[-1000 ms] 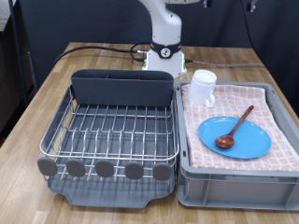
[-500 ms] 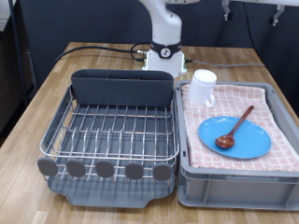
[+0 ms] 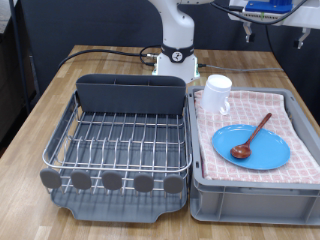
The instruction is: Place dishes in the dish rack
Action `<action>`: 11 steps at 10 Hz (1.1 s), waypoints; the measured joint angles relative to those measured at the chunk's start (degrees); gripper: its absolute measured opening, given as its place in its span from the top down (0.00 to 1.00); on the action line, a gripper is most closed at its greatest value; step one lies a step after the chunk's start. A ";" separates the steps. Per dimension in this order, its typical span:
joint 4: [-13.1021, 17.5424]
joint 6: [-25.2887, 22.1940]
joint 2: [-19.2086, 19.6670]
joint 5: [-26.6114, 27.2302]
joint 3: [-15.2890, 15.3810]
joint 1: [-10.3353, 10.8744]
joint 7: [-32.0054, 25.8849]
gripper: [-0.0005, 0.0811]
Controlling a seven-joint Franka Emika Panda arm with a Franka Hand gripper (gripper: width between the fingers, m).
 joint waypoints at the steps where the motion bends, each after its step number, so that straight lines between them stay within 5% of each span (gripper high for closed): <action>1: -0.03 1.23 1.10 -0.51 0.09 0.00 0.39 0.01; 11: -1.54 10.79 9.55 -9.59 2.28 0.35 6.27 0.01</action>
